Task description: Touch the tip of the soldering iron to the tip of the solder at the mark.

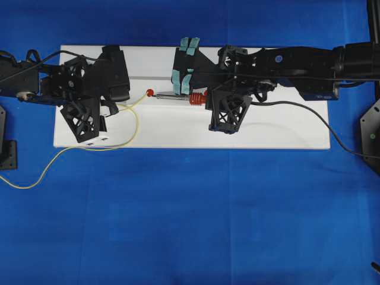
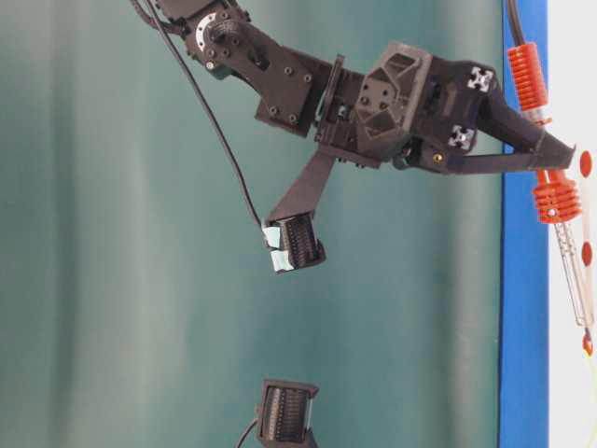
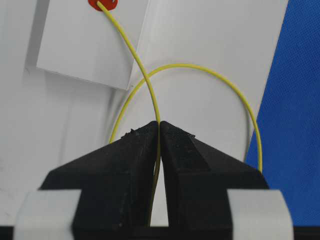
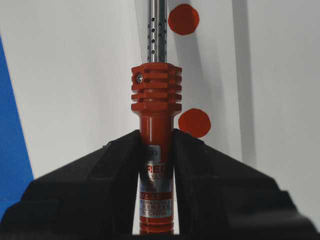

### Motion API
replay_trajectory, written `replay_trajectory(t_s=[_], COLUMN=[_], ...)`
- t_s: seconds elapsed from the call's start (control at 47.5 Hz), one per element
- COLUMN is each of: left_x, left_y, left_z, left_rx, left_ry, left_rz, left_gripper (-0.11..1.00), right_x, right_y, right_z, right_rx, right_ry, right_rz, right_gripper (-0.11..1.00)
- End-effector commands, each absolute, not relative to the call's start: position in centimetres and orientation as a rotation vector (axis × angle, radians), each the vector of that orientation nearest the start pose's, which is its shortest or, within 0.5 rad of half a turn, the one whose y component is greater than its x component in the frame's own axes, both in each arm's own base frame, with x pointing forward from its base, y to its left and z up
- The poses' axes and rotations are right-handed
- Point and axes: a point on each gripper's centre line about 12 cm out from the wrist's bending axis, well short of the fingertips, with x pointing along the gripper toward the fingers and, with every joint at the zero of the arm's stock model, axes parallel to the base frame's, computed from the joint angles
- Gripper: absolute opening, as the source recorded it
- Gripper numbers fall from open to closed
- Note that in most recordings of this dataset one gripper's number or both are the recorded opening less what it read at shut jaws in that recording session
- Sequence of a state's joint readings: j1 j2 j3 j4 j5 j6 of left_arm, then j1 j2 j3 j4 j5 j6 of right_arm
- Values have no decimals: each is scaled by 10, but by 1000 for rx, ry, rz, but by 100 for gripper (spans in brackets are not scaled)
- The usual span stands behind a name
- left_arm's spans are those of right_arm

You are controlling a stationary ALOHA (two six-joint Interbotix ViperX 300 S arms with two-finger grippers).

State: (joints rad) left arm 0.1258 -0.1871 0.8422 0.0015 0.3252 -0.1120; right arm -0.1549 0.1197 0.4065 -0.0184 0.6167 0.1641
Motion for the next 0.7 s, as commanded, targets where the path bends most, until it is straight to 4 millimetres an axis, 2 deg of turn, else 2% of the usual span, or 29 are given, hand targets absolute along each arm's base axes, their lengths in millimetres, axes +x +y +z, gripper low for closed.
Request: replay_trajectory(t_s=[0.0, 0.674], left_x=[308, 308], left_y=[39, 37], left_z=[159, 159], left_rx=[-158, -155], left_ry=[949, 950], left_rz=[167, 162], left_gripper=[2, 2], right_x=[403, 405], right_y=[-67, -68], right_z=[173, 172], right_rx=[212, 208], right_ry=[1089, 1094], right_rz=[-236, -238], right_gripper=[6, 6])
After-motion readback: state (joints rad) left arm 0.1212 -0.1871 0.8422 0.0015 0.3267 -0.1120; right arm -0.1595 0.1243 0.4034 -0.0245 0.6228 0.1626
